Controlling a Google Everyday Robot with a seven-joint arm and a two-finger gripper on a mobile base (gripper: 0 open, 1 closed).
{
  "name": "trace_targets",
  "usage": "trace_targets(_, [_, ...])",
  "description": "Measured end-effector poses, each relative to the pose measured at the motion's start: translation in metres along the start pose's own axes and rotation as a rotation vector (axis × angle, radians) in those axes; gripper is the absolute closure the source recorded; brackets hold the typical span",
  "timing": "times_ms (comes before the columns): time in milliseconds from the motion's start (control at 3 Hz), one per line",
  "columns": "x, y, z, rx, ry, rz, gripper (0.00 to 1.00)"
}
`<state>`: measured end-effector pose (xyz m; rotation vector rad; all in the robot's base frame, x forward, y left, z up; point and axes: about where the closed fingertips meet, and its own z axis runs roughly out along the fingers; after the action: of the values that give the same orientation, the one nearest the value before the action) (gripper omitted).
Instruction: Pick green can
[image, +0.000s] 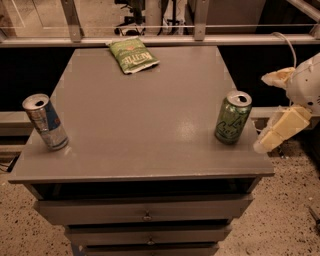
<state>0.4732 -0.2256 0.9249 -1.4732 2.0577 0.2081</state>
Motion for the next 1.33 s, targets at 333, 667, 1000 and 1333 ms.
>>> trace_targets(333, [0.000, -0.008, 0.019, -0.021, -0.170, 0.039, 0.00])
trace_targets(667, [-0.006, -0.013, 0.037, -0.044, -0.320, 0.075, 0.00])
trace_targets(1000, [-0.011, -0.016, 0.059, -0.071, -0.476, 0.127, 0.03])
trace_targets(1333, [-0.015, -0.018, 0.069, -0.082, -0.553, 0.143, 0.26])
